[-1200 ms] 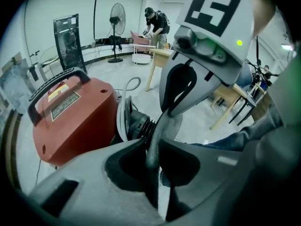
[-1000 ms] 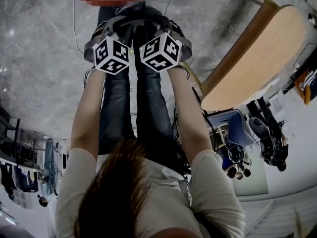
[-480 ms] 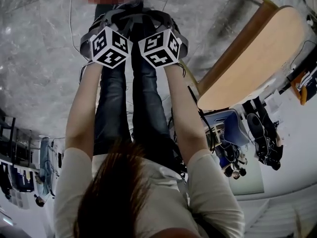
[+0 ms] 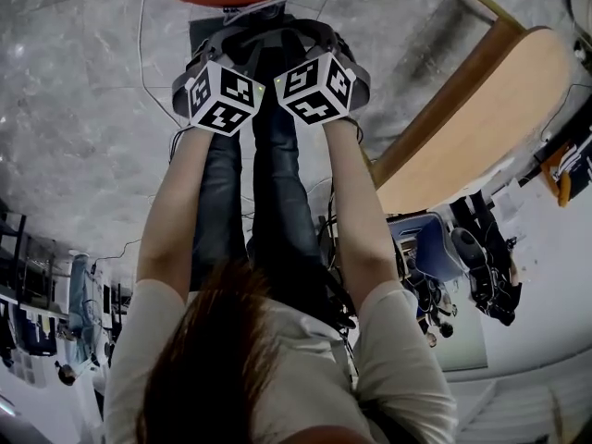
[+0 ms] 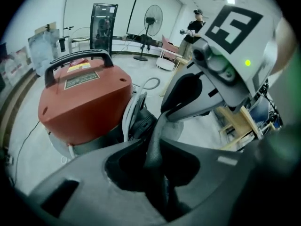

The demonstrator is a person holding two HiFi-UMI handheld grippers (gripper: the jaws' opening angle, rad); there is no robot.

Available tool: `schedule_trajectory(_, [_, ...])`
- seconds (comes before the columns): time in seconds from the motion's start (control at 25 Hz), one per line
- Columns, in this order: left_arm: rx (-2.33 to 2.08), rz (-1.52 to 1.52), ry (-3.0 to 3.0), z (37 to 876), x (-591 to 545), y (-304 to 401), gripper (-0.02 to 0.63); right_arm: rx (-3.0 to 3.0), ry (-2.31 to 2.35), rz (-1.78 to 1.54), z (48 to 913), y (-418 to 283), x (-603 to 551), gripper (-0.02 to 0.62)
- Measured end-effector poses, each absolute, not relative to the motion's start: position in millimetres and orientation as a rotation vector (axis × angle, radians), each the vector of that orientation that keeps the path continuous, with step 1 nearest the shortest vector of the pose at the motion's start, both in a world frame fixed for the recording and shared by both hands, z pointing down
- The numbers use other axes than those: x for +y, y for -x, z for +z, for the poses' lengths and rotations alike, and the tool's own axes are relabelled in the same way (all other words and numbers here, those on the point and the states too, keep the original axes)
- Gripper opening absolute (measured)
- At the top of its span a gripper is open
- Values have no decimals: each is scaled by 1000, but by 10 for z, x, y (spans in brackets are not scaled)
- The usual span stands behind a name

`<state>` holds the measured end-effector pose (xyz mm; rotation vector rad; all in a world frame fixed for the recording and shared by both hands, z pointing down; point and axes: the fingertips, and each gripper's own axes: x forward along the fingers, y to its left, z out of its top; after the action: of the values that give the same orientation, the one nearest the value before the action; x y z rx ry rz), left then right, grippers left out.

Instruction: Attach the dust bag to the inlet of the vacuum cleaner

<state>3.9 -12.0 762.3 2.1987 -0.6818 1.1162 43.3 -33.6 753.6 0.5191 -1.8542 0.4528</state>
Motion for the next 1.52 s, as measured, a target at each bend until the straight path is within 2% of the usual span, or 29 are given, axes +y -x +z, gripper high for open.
schedule_trajectory(0.44, [-307, 1440, -2410, 7621, -230, -254, 99, -1866, -864, 700, 7520, -679, -291, 58])
schedule_trajectory(0.56, [-326, 1346, -2400, 7621, -238, -167, 101, -1868, -848, 699, 7522, -594, -295, 58])
schedule_trajectory(0.72, [-532, 1098, -2275, 7610, -209, -39, 135, -1876, -757, 658, 7500, -501, -320, 58])
schedule_trajectory(0.84, [-647, 1031, -2253, 7535, -180, -85, 99, -1884, -707, 615, 7447, -527, -360, 60])
schedule_trajectory(1.0, [-689, 1053, -2247, 7559, -185, -161, 84, -1902, -687, 598, 7467, -592, -393, 60])
schedule_trajectory(1.28, [-417, 1378, -2402, 7577, -214, -78, 110, -1901, -895, 704, 7466, -511, -279, 60])
schedule_trajectory(1.52, [-535, 1204, -2293, 7499, -179, 24, 134, -1916, -763, 603, 7398, -428, -281, 61])
